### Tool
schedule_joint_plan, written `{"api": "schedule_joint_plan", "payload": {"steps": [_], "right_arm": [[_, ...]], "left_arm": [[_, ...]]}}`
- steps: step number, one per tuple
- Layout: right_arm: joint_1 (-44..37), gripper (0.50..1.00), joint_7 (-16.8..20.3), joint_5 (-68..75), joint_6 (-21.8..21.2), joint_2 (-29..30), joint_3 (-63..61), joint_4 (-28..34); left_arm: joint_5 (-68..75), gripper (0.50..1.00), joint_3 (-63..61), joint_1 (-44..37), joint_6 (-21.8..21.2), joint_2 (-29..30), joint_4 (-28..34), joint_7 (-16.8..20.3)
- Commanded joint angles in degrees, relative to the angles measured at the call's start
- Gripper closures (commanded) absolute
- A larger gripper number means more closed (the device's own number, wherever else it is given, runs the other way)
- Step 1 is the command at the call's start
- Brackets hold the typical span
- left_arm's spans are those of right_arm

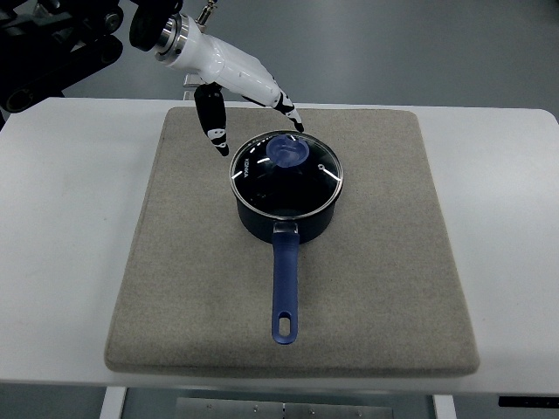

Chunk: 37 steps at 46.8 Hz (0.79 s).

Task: Open pot lid and place left with left hand
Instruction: 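Move the left hand over the pot toward the blue lid knob, then lower the left hand and close fingers around the blue knob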

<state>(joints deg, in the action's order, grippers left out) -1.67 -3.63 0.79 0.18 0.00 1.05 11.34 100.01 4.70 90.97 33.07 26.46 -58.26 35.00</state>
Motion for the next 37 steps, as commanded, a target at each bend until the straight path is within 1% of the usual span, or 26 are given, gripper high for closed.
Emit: {"api": "schedule_joint_plan", "payload": {"steps": [1, 16, 31, 36, 37], "right_arm": [[0.0, 0.583, -0.1, 0.0, 0.0, 0.0, 0.0, 0.0], [0.0, 0.583, 0.0, 0.0, 0.0, 0.0, 0.0, 0.0], [0.0, 0.583, 0.0, 0.0, 0.0, 0.0, 0.0, 0.0], [0.0, 0.583, 0.0, 0.0, 0.0, 0.0, 0.0, 0.0], [0.0, 0.583, 0.0, 0.0, 0.0, 0.0, 0.0, 0.0]], "left_arm": [[0.0, 0.561, 0.0, 0.0, 0.1, -0.4, -0.1, 0.0], [0.0, 0.559, 0.0, -0.5, -0.3, -1.1, 0.6, 0.0], [-0.1, 0.559, -2.7, -0.4, -0.2, -1.1, -0.8, 0.0], [0.1, 0.564, -4.3, 0.0, -0.2, -1.1, -1.2, 0.0], [0.2, 0.576, -4.6, 0.0, -0.5, -1.2, -1.1, 0.0]]}}
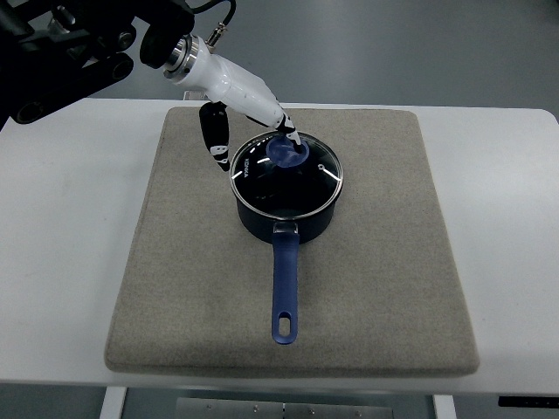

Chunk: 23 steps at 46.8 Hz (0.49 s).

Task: Open pot lid and place left with left hand
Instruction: 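Lower the left hand and close fingers around the blue knob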

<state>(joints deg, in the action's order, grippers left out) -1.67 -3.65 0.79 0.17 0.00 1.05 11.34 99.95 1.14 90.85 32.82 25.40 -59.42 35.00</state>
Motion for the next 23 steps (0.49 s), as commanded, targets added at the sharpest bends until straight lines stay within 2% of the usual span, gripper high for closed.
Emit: {"api": "schedule_joint_plan", "payload": {"steps": [1, 3, 6, 9, 15, 23], "right_arm": [[0.0, 0.583, 0.0, 0.0, 0.0, 0.0, 0.0, 0.0], [0.0, 0.583, 0.0, 0.0, 0.0, 0.0, 0.0, 0.0], [0.0, 0.583, 0.0, 0.0, 0.0, 0.0, 0.0, 0.0], [0.0, 0.583, 0.0, 0.0, 0.0, 0.0, 0.0, 0.0], [0.0, 0.583, 0.0, 0.0, 0.0, 0.0, 0.0, 0.0], [0.0, 0.583, 0.0, 0.0, 0.0, 0.0, 0.0, 0.0]], "left_arm": [[0.2, 0.608, -1.0, 0.1, -0.6, -0.4, 0.3, 0.0], [0.2, 0.624, -1.1, -0.1, -2.8, -1.6, 0.4, 0.0], [0.5, 0.624, -1.2, -0.5, -8.0, -2.8, 1.1, 0.0], [0.5, 0.617, -1.5, -0.5, -11.1, -3.1, 2.6, 0.0], [-0.6, 0.581, -1.4, 0.6, -11.1, -3.3, 2.8, 0.0], [-0.7, 0.572, -1.4, 2.1, -11.0, -3.0, 2.7, 0.0]]}}
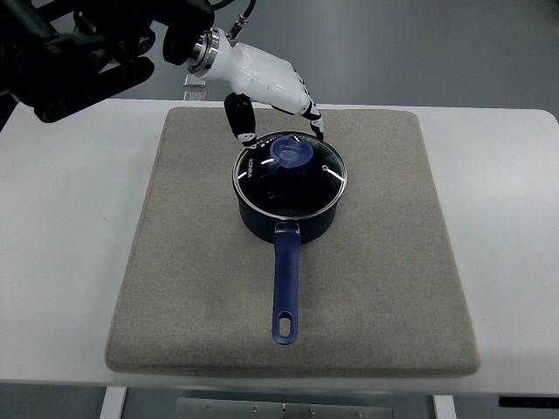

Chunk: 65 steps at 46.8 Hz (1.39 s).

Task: Open pot lid and place left with left hand
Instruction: 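Lower the left hand and close fingers around the blue knob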

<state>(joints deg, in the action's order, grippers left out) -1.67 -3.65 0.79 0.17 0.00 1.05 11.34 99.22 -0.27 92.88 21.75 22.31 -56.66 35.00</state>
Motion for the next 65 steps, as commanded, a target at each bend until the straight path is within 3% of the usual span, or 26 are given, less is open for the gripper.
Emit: {"api": "schedule_joint_plan", "payload": {"steps": [1, 65], "right_arm": [[0.0, 0.583, 0.0, 0.0, 0.0, 0.0, 0.0, 0.0], [0.0, 0.583, 0.0, 0.0, 0.0, 0.0, 0.0, 0.0]], "left_arm": [[0.0, 0.57, 0.0, -0.1, 0.0, 0.1, -0.1, 0.0], [0.1, 0.561, -2.0, -3.9, -0.9, -2.2, 0.7, 0.0]]}}
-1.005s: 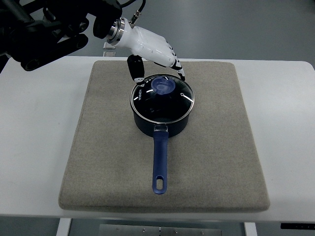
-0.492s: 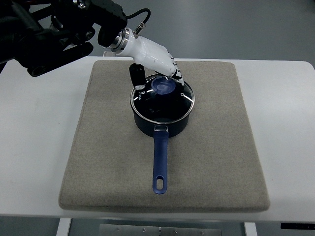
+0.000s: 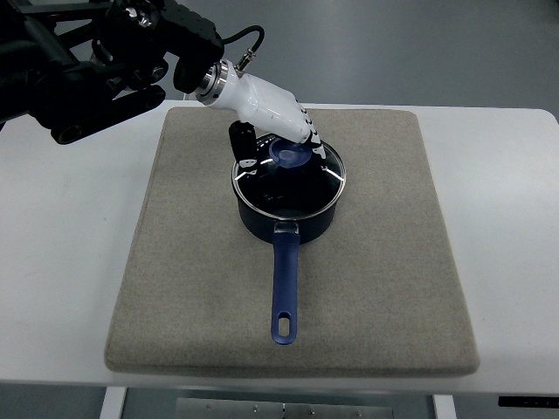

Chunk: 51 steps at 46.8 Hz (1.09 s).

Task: Open pot lid and place left with left hand
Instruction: 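Lower the left hand and close fingers around the blue knob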

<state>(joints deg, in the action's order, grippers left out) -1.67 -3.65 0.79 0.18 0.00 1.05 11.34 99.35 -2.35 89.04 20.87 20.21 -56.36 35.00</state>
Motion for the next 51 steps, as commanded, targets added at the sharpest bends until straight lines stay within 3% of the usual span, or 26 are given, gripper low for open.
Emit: {"api": "schedule_joint_plan", "payload": {"steps": [1, 14, 26, 43, 48, 51], "right_arm": [[0.0, 0.583, 0.0, 0.0, 0.0, 0.0, 0.0, 0.0], [0.0, 0.583, 0.0, 0.0, 0.0, 0.0, 0.0, 0.0], [0.0, 0.583, 0.0, 0.0, 0.0, 0.0, 0.0, 0.0], [0.0, 0.583, 0.0, 0.0, 0.0, 0.0, 0.0, 0.0], [0.0, 0.583, 0.0, 0.0, 0.0, 0.0, 0.0, 0.0], [0.0, 0.583, 0.0, 0.0, 0.0, 0.0, 0.0, 0.0]], "left_arm": [[0.0, 0.561, 0.1, -0.1, -0.1, -0.1, 0.6, 0.0], [0.0, 0.566, 0.1, -0.4, -0.3, -0.8, 2.0, 0.0], [0.0, 0.568, 0.1, -1.8, -4.3, -1.7, 2.8, 0.0], [0.0, 0.572, 0.2, -2.4, -4.7, -2.1, 3.3, 0.0], [0.1, 0.619, 0.2, -2.4, -4.7, -2.1, 3.3, 0.0], [0.1, 0.696, 0.2, -2.3, -4.7, -2.2, 3.3, 0.0]]}}
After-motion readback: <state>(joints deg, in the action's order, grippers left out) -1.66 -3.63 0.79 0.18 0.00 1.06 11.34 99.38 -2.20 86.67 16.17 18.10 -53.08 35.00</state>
